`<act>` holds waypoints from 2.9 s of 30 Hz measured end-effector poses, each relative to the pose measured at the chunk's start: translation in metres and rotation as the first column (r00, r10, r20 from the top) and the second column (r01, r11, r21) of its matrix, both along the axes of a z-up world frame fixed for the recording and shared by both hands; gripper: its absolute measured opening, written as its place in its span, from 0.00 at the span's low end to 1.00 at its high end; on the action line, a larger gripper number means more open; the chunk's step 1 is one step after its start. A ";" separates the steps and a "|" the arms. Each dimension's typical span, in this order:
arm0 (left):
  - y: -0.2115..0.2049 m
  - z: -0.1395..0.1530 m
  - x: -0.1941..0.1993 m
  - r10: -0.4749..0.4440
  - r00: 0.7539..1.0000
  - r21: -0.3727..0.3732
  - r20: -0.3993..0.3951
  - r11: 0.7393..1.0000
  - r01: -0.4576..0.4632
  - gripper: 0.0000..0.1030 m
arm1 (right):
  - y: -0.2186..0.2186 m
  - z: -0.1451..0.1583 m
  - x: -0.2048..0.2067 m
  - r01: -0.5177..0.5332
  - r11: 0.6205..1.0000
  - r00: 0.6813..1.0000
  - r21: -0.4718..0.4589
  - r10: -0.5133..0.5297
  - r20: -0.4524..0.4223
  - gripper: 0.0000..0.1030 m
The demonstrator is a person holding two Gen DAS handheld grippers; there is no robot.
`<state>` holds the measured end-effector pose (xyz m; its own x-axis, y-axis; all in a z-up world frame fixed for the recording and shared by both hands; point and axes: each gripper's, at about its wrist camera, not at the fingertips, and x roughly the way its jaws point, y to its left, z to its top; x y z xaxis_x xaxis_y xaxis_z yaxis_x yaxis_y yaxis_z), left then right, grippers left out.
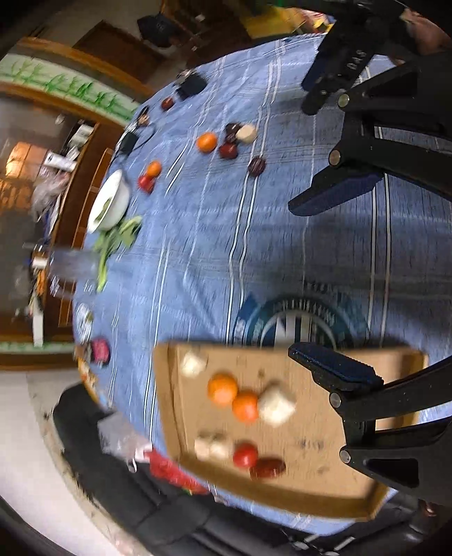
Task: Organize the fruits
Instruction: 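Move both grippers back over the remaining fruits, then grasp a small dark date with the left gripper while the right gripper grasps a round tan cake, then carry the date and cake into the box and open both grippers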
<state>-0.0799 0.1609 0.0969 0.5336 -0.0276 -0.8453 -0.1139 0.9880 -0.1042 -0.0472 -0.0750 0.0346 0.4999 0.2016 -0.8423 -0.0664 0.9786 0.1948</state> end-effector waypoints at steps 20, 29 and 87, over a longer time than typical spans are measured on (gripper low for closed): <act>-0.094 -0.057 0.088 -0.347 0.937 -0.061 -0.044 0.937 0.344 0.53 | -0.010 -0.012 0.078 -0.031 0.999 0.999 -0.009 0.032 0.039 0.54; -0.110 -0.073 0.111 -0.420 0.906 -0.090 -0.040 0.905 0.416 0.49 | -0.001 -0.025 0.100 -0.081 0.996 0.997 0.028 0.081 0.004 0.47; 0.208 -0.053 -0.019 0.169 0.980 -0.053 -0.110 0.983 -0.175 0.26 | 0.314 -0.031 0.002 -0.593 0.803 0.800 0.058 0.596 -0.067 0.31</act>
<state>-0.0992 0.3693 0.0436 0.4440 0.0032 -0.8960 -0.2952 0.9447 -0.1429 -0.0449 0.2391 0.0035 0.2063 0.4653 -0.8608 -0.6168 0.7448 0.2548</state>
